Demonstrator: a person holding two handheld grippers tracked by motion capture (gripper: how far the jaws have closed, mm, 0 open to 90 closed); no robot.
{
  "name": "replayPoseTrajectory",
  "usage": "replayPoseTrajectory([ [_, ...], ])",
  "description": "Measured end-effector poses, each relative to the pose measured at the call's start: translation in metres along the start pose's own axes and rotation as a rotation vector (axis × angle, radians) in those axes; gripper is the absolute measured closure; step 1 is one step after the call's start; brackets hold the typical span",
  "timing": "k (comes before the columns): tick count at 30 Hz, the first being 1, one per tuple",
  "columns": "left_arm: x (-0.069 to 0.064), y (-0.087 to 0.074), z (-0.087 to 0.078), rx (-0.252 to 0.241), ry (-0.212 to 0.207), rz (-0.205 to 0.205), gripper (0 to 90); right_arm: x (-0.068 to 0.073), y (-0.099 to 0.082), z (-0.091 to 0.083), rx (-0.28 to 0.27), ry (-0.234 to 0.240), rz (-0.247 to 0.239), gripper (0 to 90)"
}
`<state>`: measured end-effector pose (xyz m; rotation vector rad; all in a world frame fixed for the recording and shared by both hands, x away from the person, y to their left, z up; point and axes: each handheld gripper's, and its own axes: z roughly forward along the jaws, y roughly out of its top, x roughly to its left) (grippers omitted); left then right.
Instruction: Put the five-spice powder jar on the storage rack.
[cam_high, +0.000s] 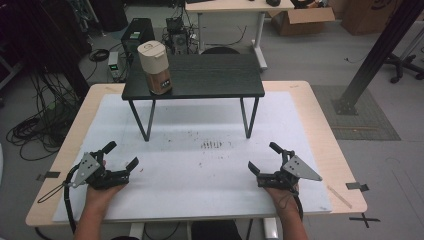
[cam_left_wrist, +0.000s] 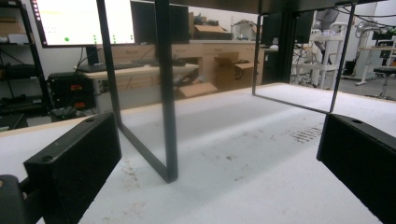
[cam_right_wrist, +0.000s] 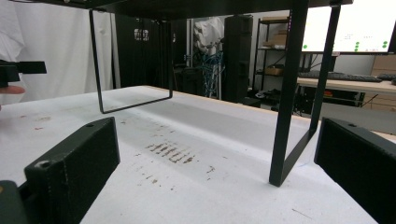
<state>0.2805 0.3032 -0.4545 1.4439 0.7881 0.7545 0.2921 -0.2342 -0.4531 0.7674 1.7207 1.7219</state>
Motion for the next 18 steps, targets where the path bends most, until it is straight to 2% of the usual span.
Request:
replayPoseTrajectory([
  [18,-0.0002,-0.0001,0.0,0.0,0.002,0.001,0.2,0.0,-0.0001,-0.0003,-0.002,0.002,0.0,0.0],
])
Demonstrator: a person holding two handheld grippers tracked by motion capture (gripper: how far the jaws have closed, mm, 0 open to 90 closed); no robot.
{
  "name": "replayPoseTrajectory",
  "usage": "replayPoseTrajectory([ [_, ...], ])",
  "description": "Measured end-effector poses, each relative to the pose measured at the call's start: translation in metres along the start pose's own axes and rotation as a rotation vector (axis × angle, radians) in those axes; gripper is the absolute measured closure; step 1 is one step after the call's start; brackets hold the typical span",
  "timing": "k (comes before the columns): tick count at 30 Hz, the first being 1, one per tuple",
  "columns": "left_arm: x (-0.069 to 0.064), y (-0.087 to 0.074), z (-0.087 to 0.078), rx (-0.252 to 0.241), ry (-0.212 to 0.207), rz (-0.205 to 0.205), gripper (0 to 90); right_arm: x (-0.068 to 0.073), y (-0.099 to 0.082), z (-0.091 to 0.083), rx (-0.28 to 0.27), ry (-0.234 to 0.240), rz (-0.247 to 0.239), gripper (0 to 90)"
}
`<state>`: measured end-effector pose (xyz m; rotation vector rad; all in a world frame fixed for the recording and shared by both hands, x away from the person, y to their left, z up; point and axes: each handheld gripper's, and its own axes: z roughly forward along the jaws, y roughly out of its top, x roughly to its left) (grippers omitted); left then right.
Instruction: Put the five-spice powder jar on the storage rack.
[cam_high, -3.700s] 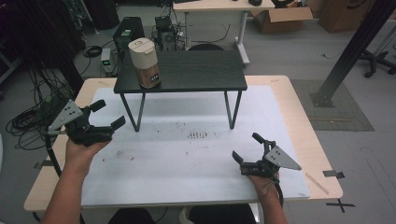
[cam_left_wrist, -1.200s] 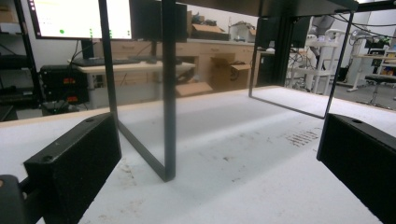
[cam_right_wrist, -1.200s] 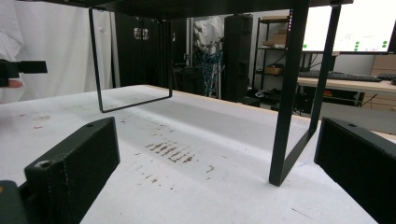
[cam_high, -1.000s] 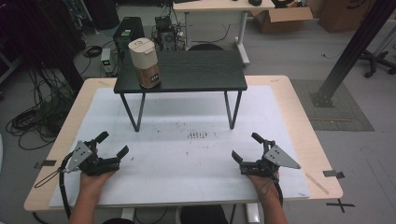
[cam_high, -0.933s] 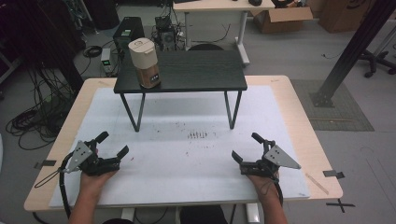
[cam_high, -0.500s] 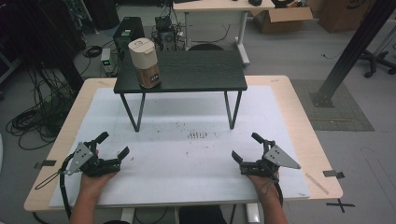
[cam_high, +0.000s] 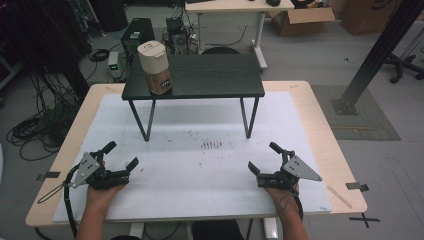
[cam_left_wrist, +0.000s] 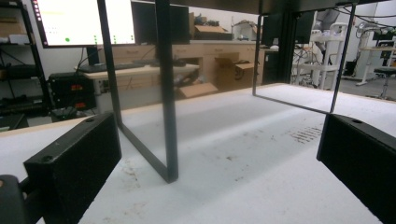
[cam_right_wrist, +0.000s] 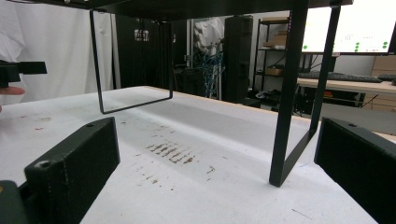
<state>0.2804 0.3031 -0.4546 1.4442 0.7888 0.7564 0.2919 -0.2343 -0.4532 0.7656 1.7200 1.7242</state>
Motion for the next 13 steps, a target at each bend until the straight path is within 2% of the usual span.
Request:
replayPoseTrajectory([
  [13,-0.0005,-0.0002,-0.0003,-0.004,0.001,0.004,0.2,-0.0001,-0.0001,-0.0002,-0.003,-0.001,-0.001,0.0],
])
